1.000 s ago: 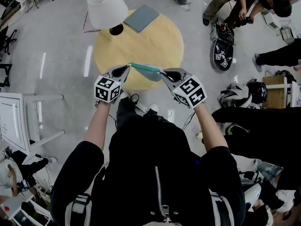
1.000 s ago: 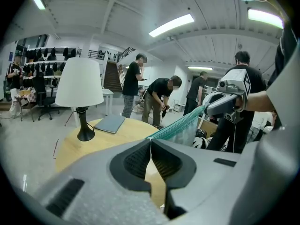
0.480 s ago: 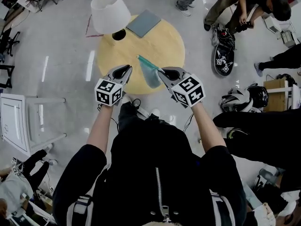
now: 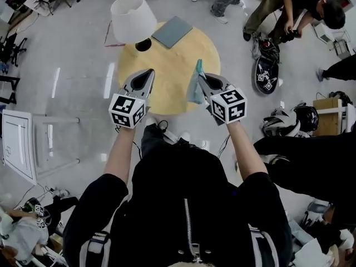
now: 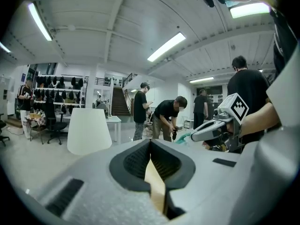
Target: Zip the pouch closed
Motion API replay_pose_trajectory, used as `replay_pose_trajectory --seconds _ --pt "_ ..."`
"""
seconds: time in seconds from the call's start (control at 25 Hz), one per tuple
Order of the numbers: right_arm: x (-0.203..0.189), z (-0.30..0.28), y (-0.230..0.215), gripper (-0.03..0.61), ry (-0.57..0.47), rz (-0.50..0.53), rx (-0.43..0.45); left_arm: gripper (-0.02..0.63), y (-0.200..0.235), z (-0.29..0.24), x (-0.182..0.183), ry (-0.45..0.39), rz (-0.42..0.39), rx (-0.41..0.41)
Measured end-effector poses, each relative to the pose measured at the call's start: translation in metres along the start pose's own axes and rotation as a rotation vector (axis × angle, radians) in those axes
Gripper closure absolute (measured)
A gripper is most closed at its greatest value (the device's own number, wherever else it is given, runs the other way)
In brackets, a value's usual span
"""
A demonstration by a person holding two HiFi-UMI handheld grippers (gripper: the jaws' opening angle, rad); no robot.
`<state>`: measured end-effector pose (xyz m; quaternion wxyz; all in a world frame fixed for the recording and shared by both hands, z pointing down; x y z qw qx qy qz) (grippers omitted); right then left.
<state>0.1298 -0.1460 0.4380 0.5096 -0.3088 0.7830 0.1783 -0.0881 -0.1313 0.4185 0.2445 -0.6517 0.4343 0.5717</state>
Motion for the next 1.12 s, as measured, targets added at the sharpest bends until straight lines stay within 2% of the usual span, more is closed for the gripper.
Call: replay_pose_trajectory --seconds 0.24,1.12 --pt "0.005 0.004 -0.006 0.565 -0.024 0.019 -0.037 0.615 -0.002 -0.002 0.007 -0.013 -0.005 -0.003" --pt "0.013 0.009 0.001 0.565 -0.04 0.049 -0.004 0.615 0.0 -0.002 -0.009 0.012 0.032 -0.005"
Point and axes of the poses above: the fingertips, and each gripper's own axes: z backward along the fingers, y to its left, x out of its top, the point moved 5 cm from there along z, backward along the fingers, and after that the axes turned 8 degrees about z, right-handed, at the moved point
